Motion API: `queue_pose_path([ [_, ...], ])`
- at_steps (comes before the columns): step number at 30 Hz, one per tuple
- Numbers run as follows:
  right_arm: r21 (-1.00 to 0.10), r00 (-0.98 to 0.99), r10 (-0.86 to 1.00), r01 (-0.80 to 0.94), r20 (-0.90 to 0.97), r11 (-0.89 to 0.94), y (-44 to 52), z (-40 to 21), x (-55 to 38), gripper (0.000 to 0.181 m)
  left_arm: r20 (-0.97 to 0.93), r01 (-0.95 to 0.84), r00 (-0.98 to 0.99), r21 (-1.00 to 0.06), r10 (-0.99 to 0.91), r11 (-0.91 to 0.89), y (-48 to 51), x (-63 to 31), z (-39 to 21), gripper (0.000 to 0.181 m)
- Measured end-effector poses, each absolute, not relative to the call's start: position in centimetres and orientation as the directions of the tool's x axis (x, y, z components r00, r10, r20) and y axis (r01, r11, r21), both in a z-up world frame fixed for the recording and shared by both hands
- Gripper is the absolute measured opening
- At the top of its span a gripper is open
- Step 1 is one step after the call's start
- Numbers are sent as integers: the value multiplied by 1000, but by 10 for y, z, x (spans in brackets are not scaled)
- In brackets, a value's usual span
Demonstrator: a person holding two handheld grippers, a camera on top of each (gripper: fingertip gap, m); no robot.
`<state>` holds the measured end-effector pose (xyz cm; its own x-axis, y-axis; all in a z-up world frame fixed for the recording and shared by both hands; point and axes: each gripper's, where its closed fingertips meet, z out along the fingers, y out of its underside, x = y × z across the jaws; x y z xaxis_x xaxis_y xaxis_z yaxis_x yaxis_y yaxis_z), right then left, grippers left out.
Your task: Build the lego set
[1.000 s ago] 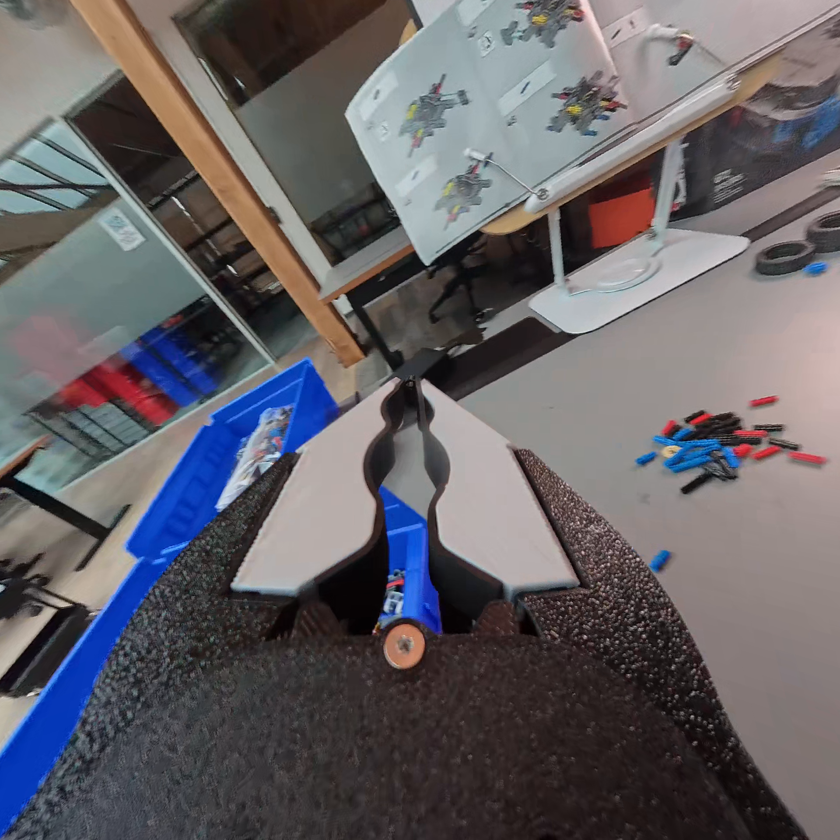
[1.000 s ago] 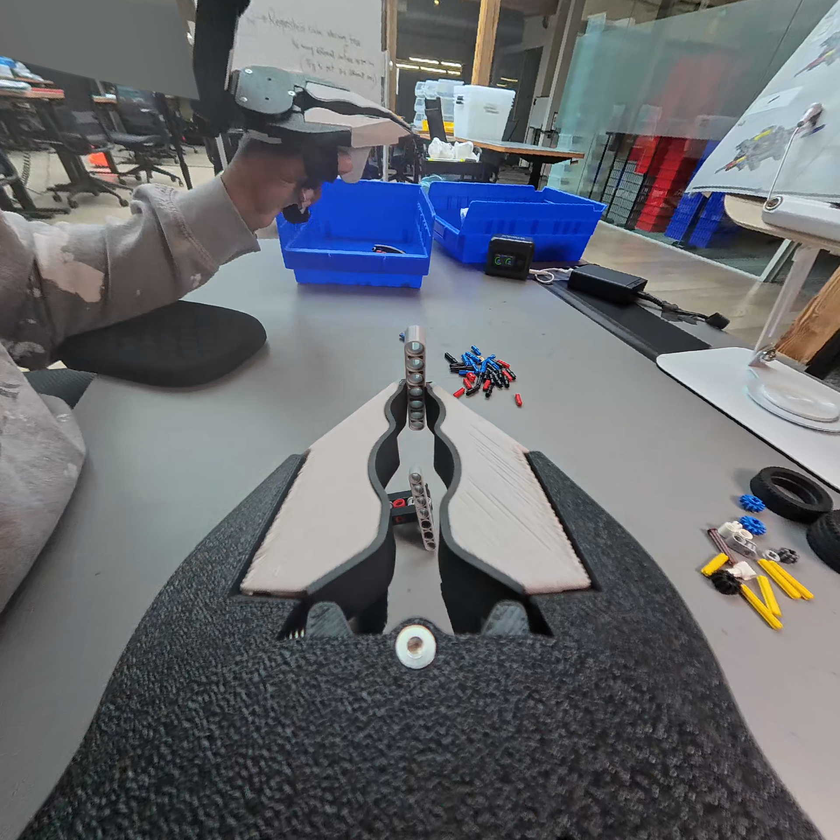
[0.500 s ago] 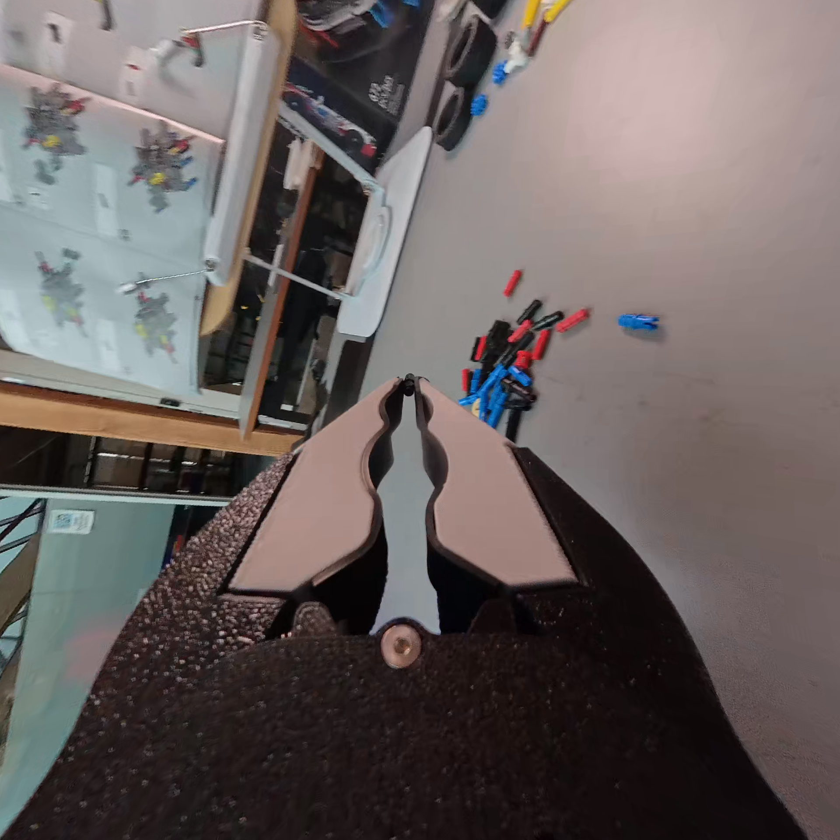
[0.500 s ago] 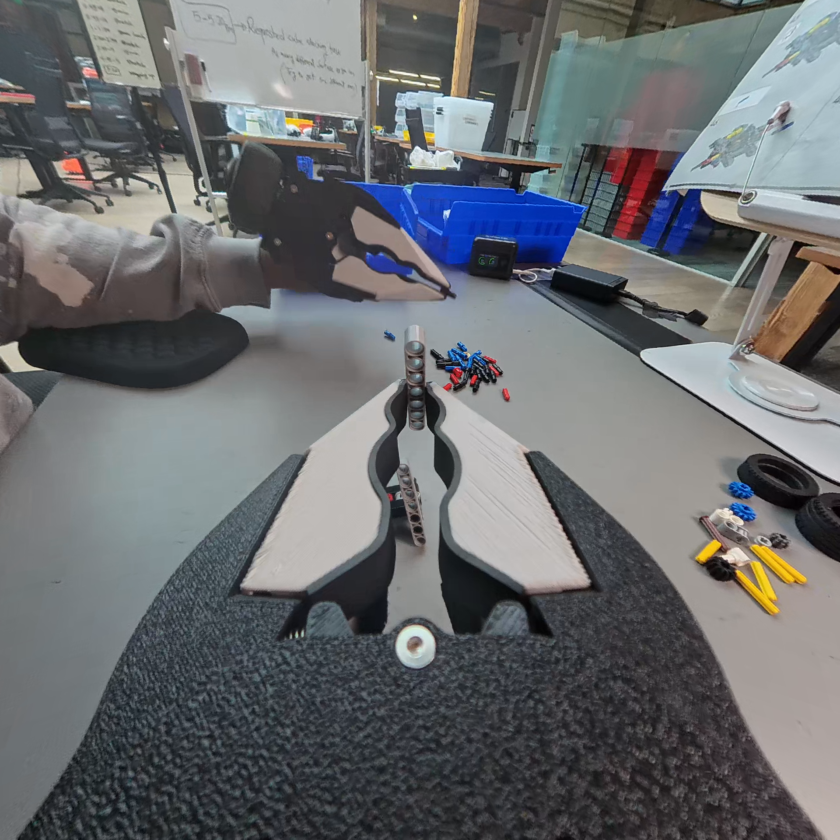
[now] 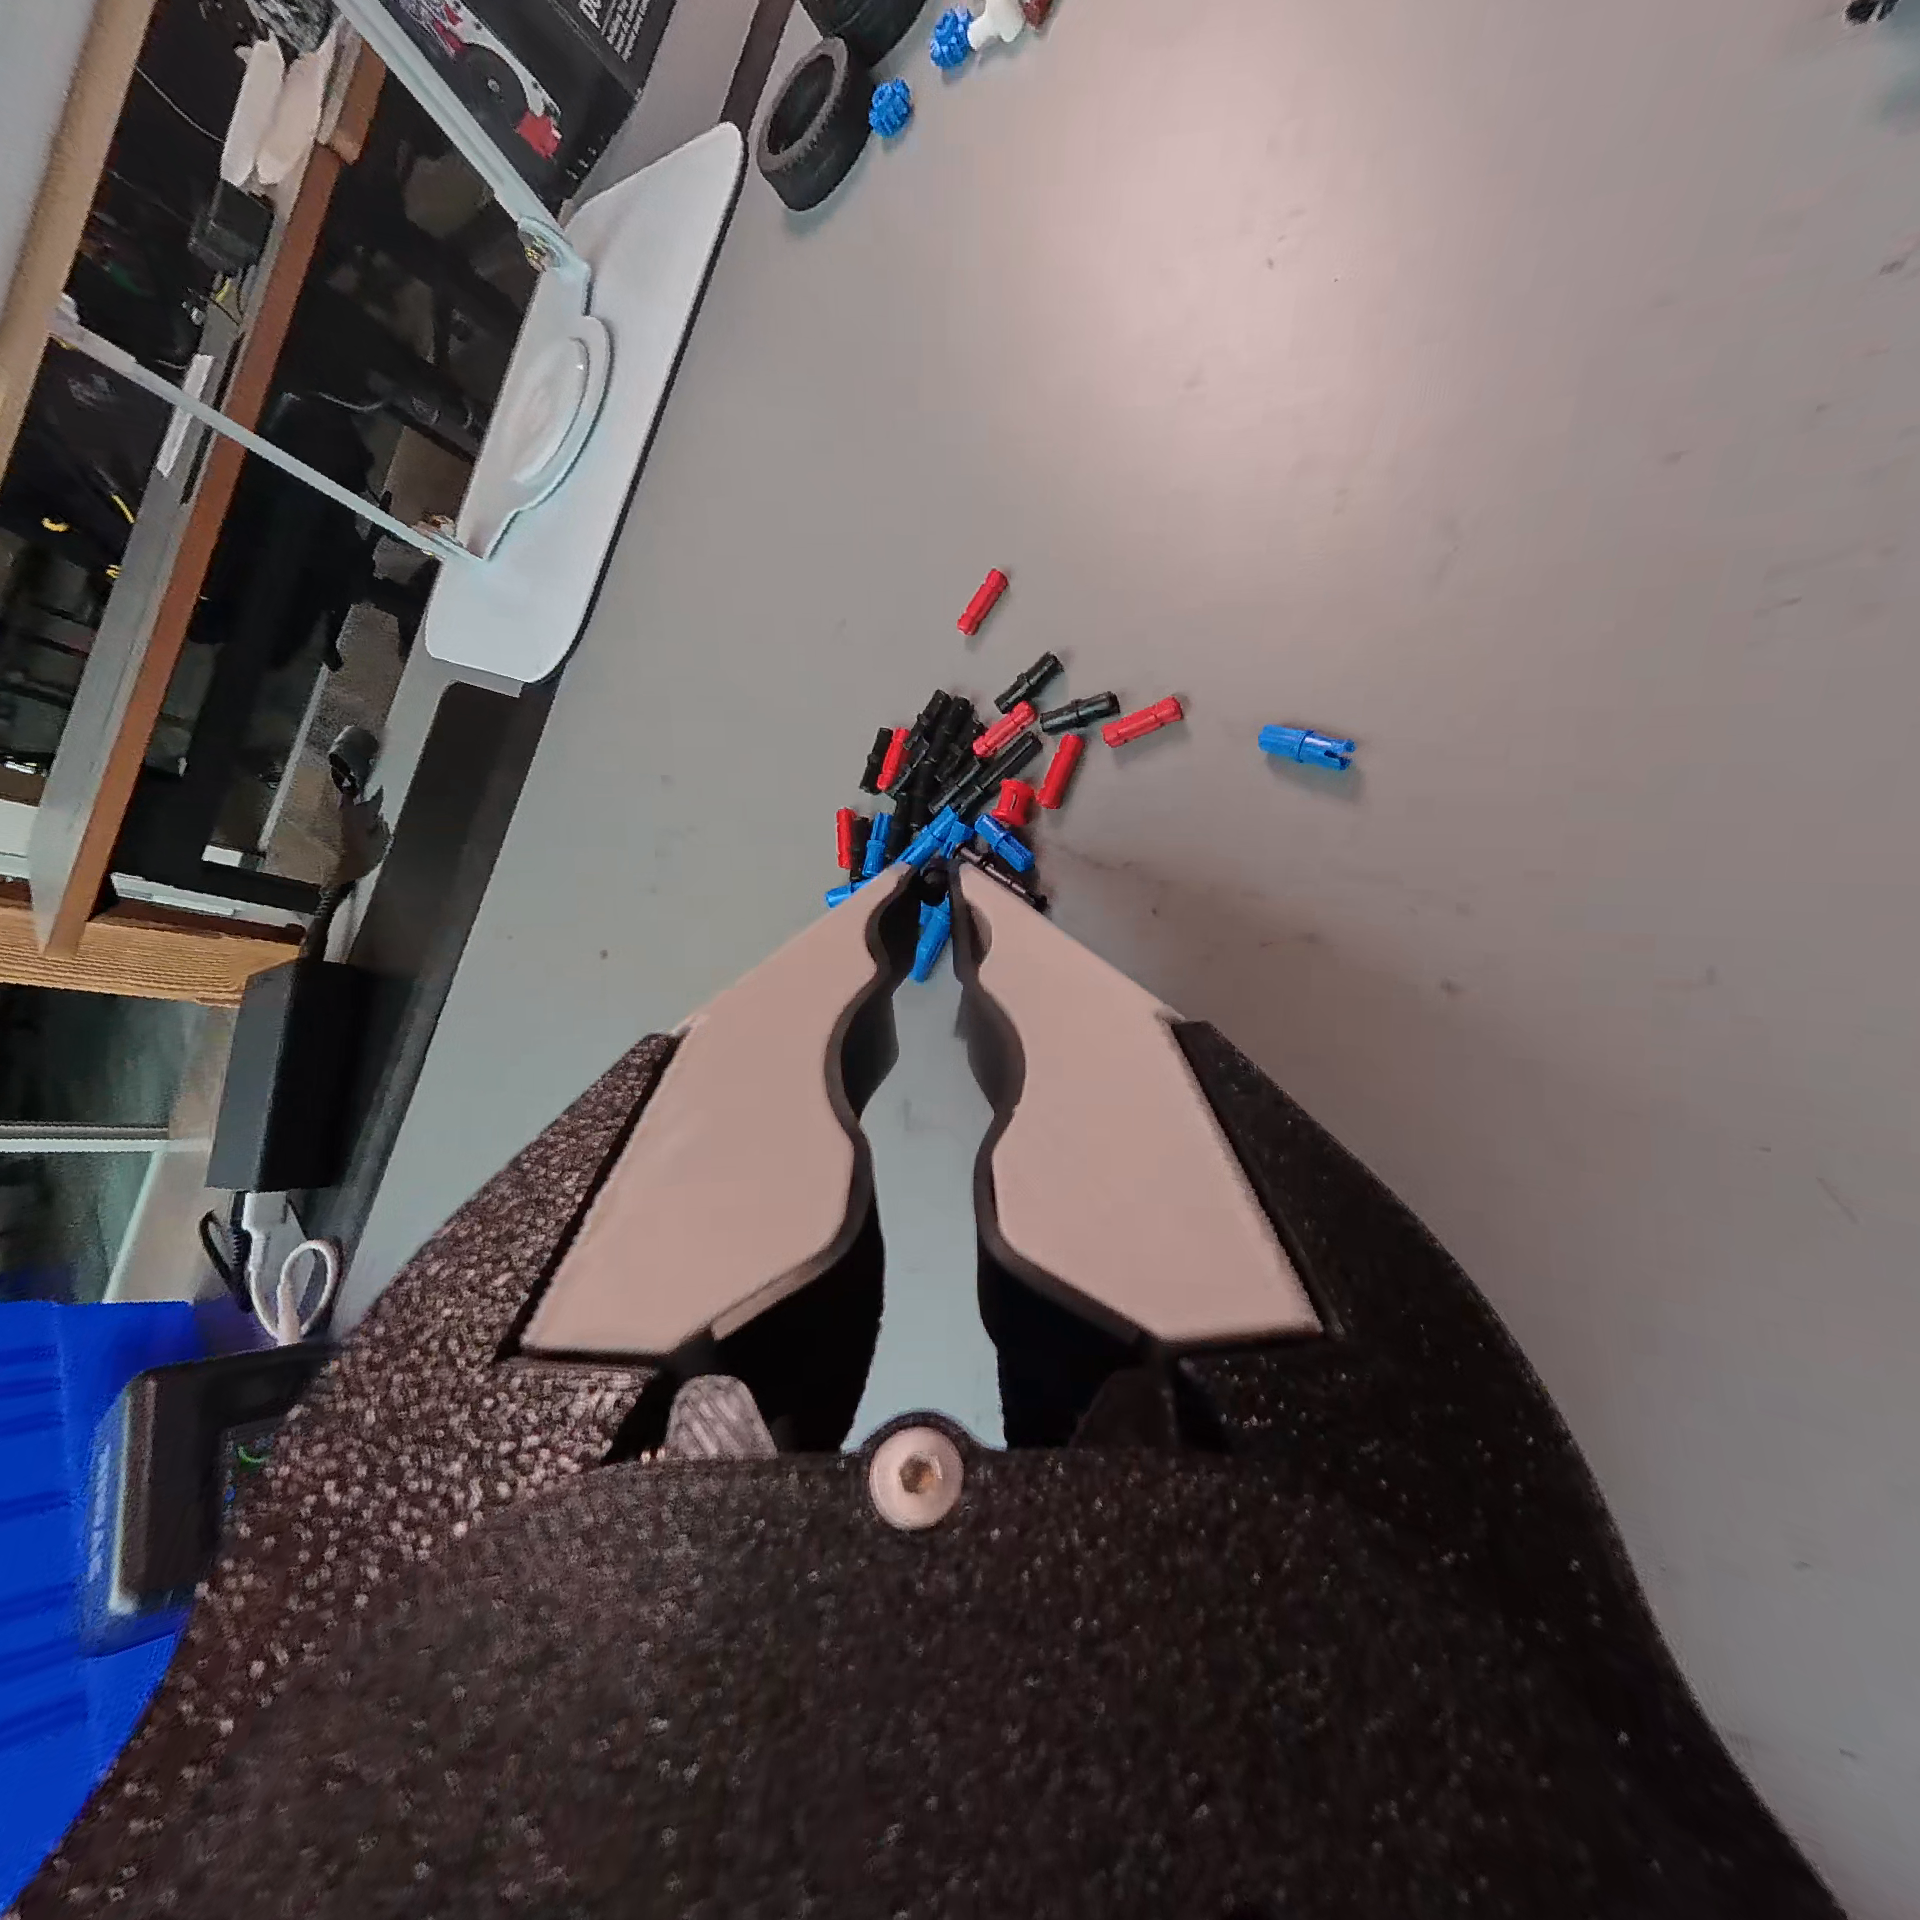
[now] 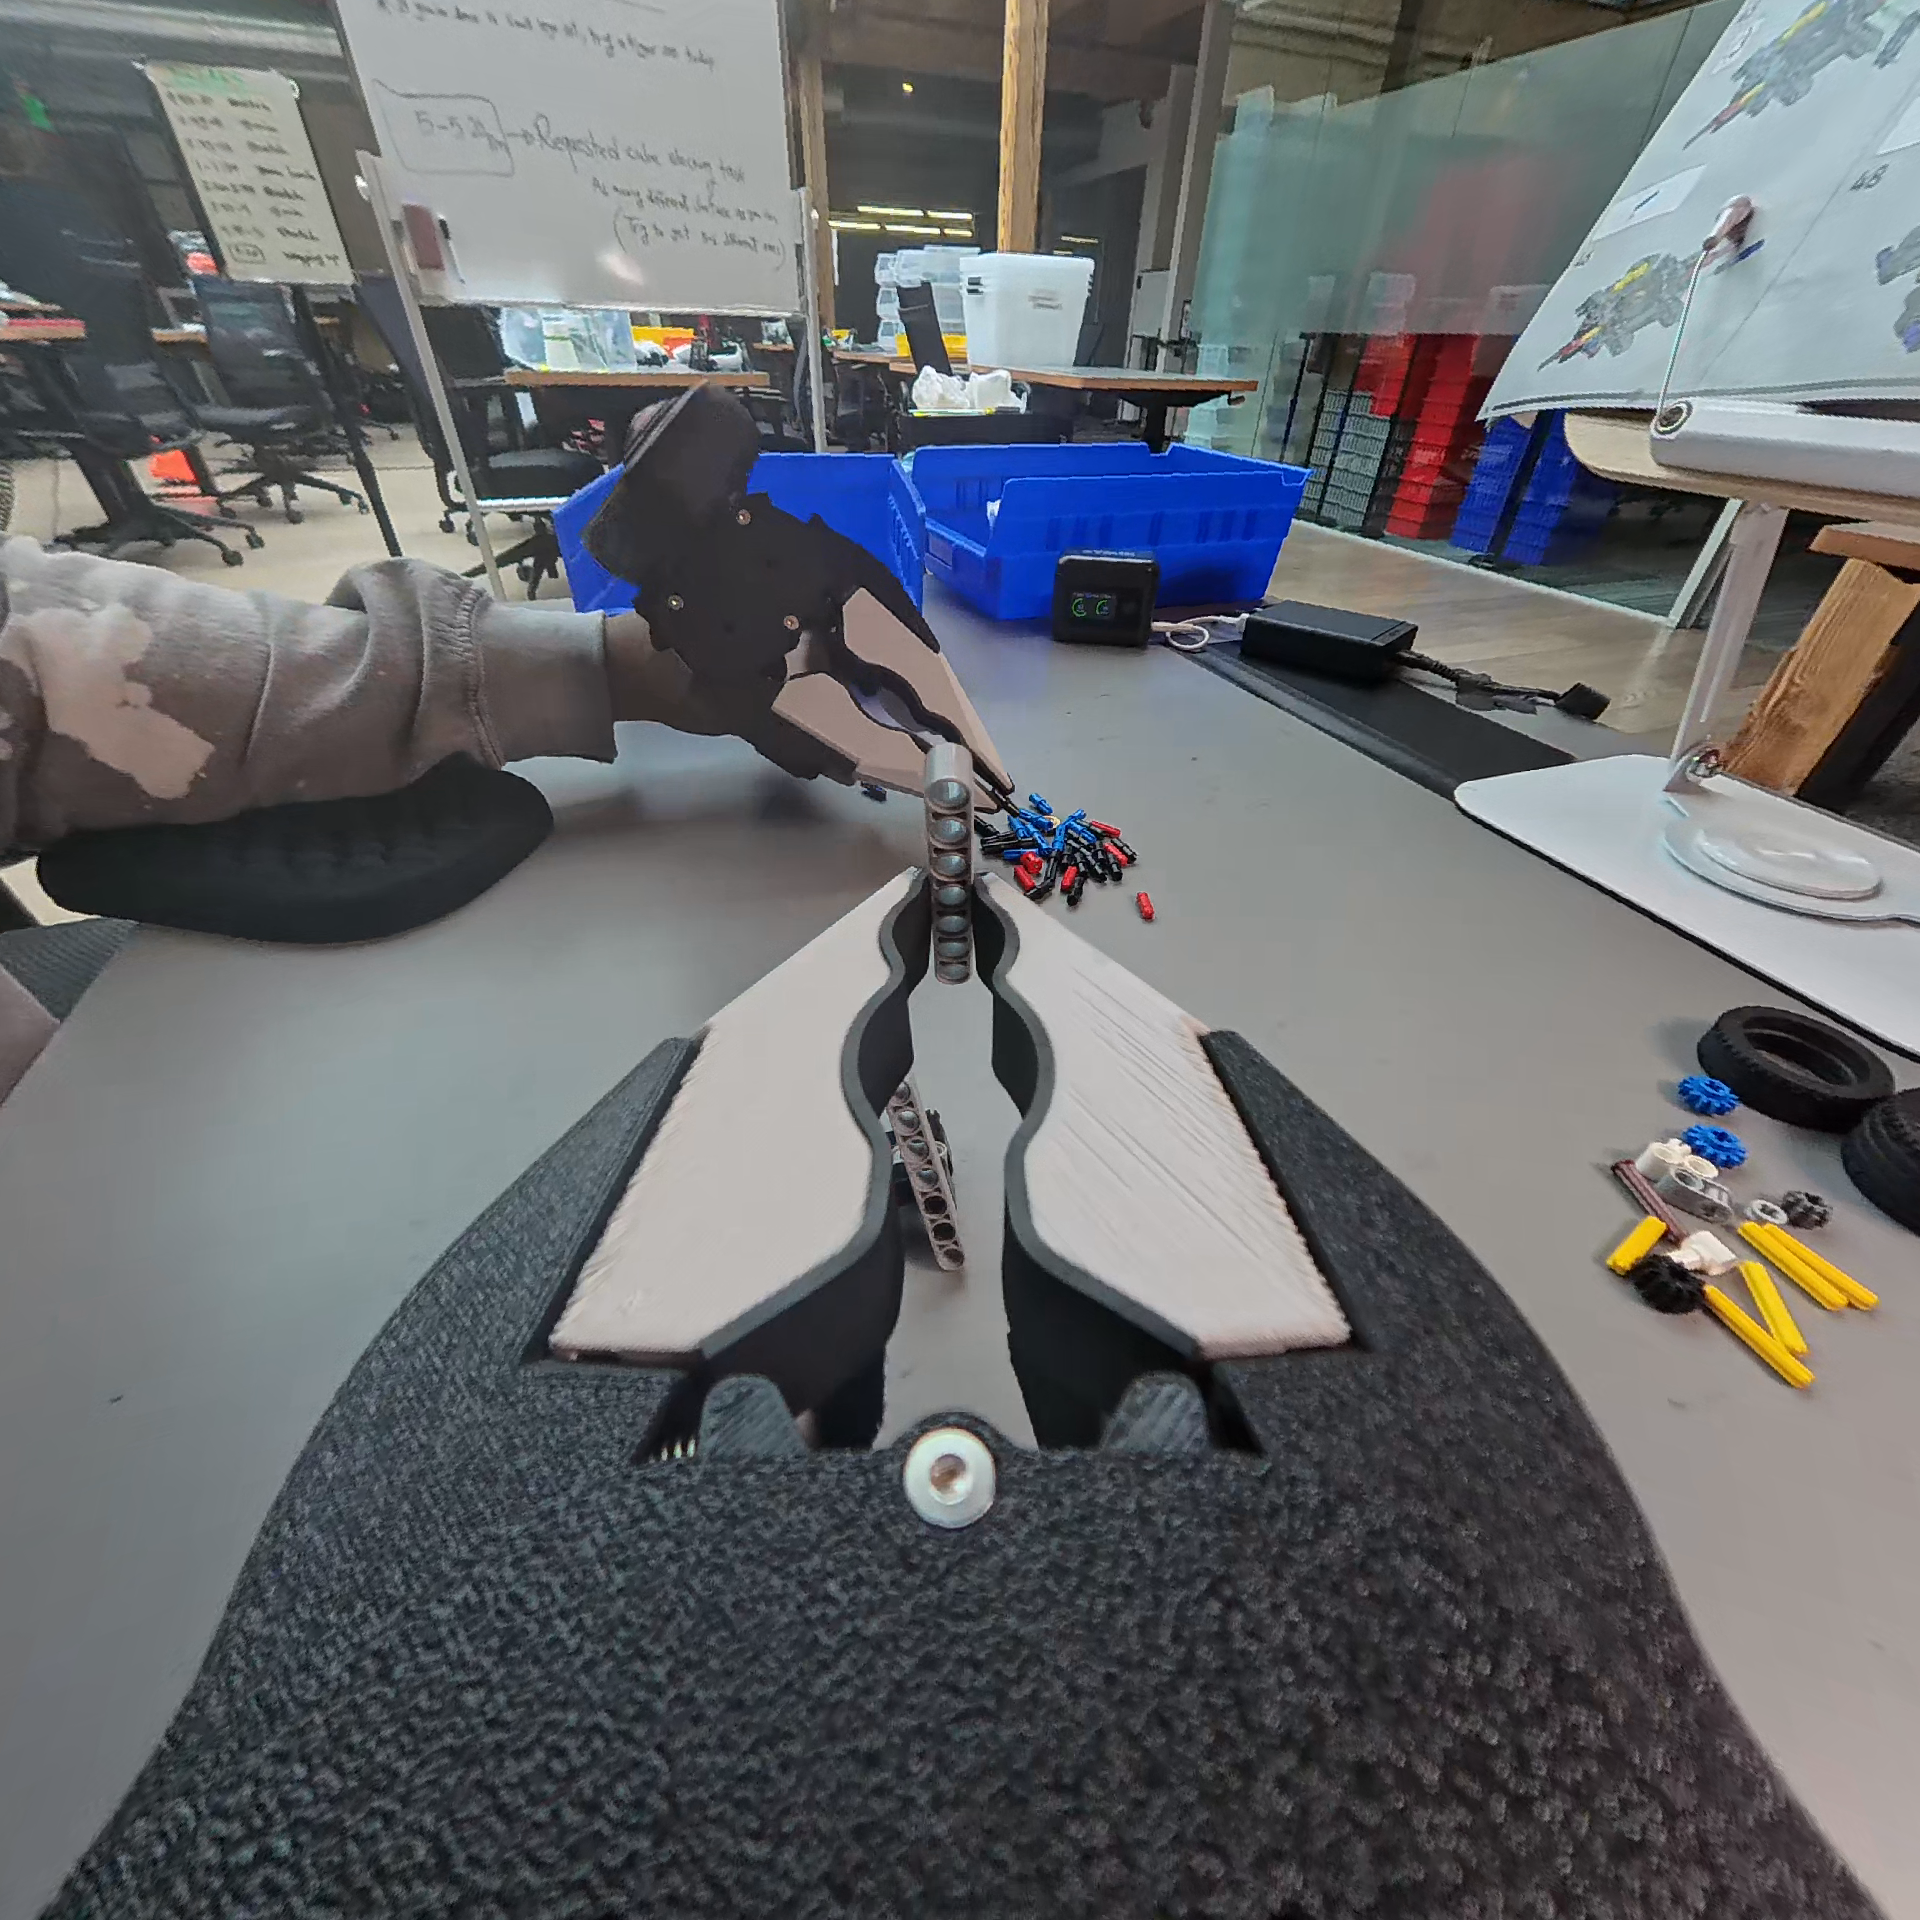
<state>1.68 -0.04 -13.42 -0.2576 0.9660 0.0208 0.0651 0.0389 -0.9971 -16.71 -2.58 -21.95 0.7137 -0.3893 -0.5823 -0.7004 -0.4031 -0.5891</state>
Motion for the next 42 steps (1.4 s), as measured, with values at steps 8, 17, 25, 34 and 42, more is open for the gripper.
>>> queue_pose_path([
  [8,-997,-302,953,68,23,46,-10,-135,15,6,-275,-412,837,-886,-473,-214,-29,-89,-166,30],
  [17,-988,-464,876,-18,-129,-155,-47,-108,11,6,-5,-154,664,-979,-748,-130,-56,14,-131,24],
  [25,-985,-498,858,-41,-126,-169,-70,-105,14,6,82,-55,605,-988,-792,-145,-67,31,-119,8],
  [34,-1000,-370,929,21,-11,-3,-48,-116,15,30,-294,-346,927,-910,-232,-229,-68,-139,-91,8],
  [42,-931,-324,926,239,193,277,-11,-154,32,27,-546,28,779,-461,308,-887,-229,-385,-130,8],
])
